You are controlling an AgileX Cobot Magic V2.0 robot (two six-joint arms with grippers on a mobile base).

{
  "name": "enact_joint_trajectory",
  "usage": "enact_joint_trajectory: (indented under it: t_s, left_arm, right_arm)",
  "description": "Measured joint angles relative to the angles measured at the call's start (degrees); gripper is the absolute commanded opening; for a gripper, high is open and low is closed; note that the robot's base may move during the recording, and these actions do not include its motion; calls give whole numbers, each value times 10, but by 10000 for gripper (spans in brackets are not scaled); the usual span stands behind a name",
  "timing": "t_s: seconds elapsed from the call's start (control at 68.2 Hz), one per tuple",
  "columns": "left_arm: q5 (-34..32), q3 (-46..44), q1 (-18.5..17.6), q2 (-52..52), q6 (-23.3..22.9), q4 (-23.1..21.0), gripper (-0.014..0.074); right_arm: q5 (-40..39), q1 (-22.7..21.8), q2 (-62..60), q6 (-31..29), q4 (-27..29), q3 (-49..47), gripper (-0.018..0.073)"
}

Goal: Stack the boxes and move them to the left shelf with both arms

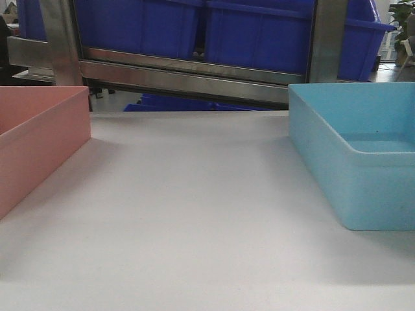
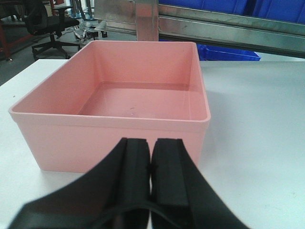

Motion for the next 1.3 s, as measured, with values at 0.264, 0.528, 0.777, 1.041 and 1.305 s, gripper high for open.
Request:
enact_joint_trajectory:
  t_s: [0.264,0.528,0.777,1.041,1.305]
  left_arm:
    - [0,0,0,0,0,0,-4]
    - [-8,0,0,0,0,-8,-4]
    - [-196,0,0,0,0,-71,-4]
    - [-81,-203,0,133,0,33,13]
    - [143,-454,0,369,0,57,386]
  right_arm:
    - [0,0,0,0,0,0,49]
    - [0,0,0,0,0,0,49]
    - [0,0,0,0,0,0,49]
    - [0,0,0,0,0,0,49]
    - [0,0,0,0,0,0,49]
